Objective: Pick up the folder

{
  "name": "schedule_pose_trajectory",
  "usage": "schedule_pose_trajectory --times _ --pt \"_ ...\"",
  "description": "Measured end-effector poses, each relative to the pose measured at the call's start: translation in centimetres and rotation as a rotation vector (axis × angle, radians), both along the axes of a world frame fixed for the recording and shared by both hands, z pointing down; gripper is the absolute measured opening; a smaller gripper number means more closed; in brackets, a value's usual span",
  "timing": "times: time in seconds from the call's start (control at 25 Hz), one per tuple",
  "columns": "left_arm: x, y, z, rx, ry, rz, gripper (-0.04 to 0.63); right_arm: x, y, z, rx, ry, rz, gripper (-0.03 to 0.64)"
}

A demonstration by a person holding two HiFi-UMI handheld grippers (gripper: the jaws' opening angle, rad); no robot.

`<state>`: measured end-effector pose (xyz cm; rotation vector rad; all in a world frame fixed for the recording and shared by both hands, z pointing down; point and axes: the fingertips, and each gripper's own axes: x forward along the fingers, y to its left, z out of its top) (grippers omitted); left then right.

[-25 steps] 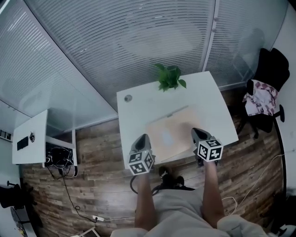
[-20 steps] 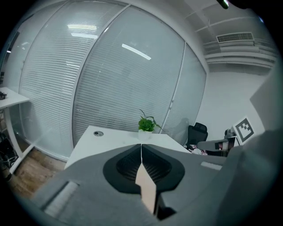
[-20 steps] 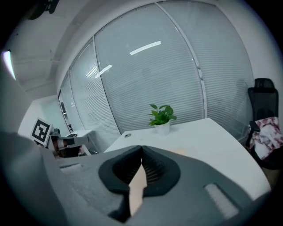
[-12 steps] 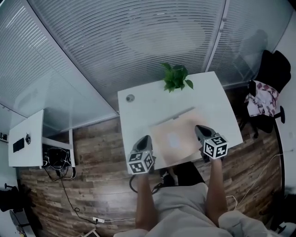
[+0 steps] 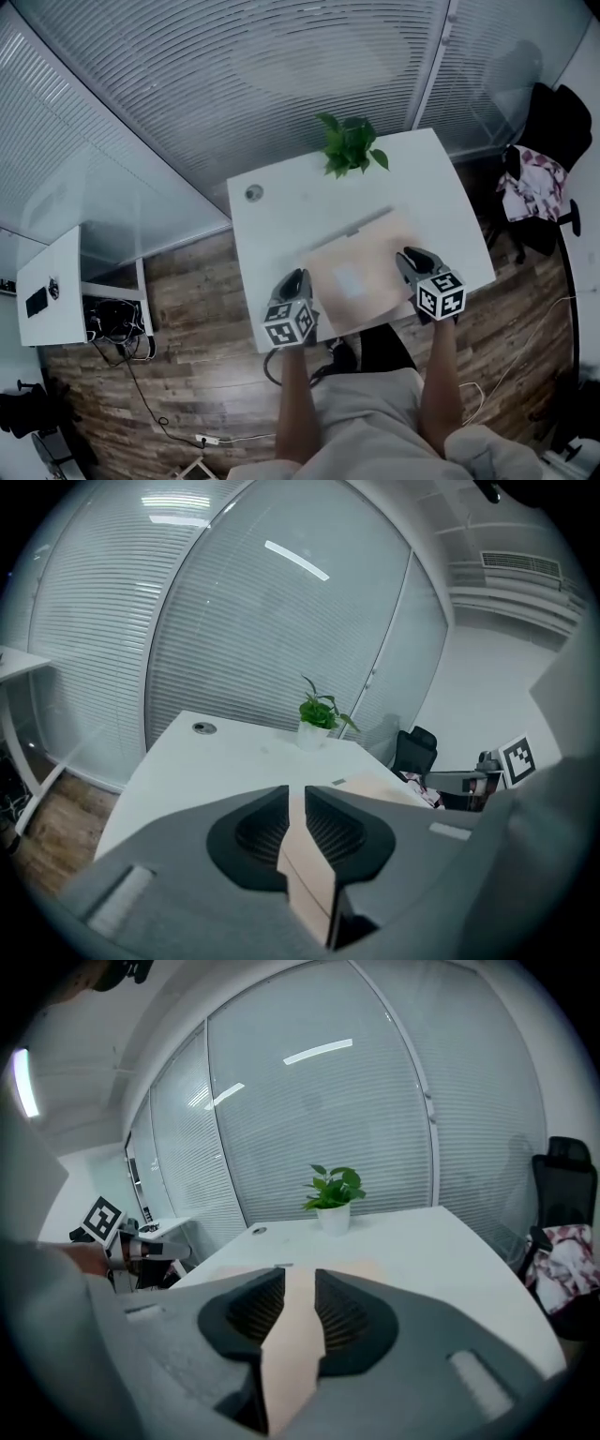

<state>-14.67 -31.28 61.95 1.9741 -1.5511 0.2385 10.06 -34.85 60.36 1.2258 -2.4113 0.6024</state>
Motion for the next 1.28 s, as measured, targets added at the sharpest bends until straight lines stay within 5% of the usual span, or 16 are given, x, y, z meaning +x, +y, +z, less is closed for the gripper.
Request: schedule_pose_trajectory --times 0.2,0.44,0.64,0.84,1.08,1.28 --pt "0.6 -0.2 2.5 -0.086 0.005 -0.003 0.15 1.9 -0.7 1.6 -0.038 0.025 0.024 0.171" --pt "3.2 0.3 5.3 -0.224 0.248 0.015 0.33 3.3 -2.4 3.9 -0.098 0.064 0.031 0.253" --pt "4.9 0.9 7.5 -0.317 0.263 0.034 0.43 4.3 -4.1 5.9 -0.15 0.096 0.049 0.333" --pt "5.5 0.5 8.4 -0.352 0.282 0.01 0.469 5.0 -5.7 7.9 -0.223 0.027 0.118 0.467" --pt "6.3 0.1 9.5 -0.38 0.248 0.003 0.474 2.9 -4.6 10.2 -0.39 0.054 -0.061 0.469" --pt "6.3 -0.3 10.0 -0.388 0.199 -0.008 0.472 2.7 -4.6 10.8 -0.419 0.069 -0.066 0.469"
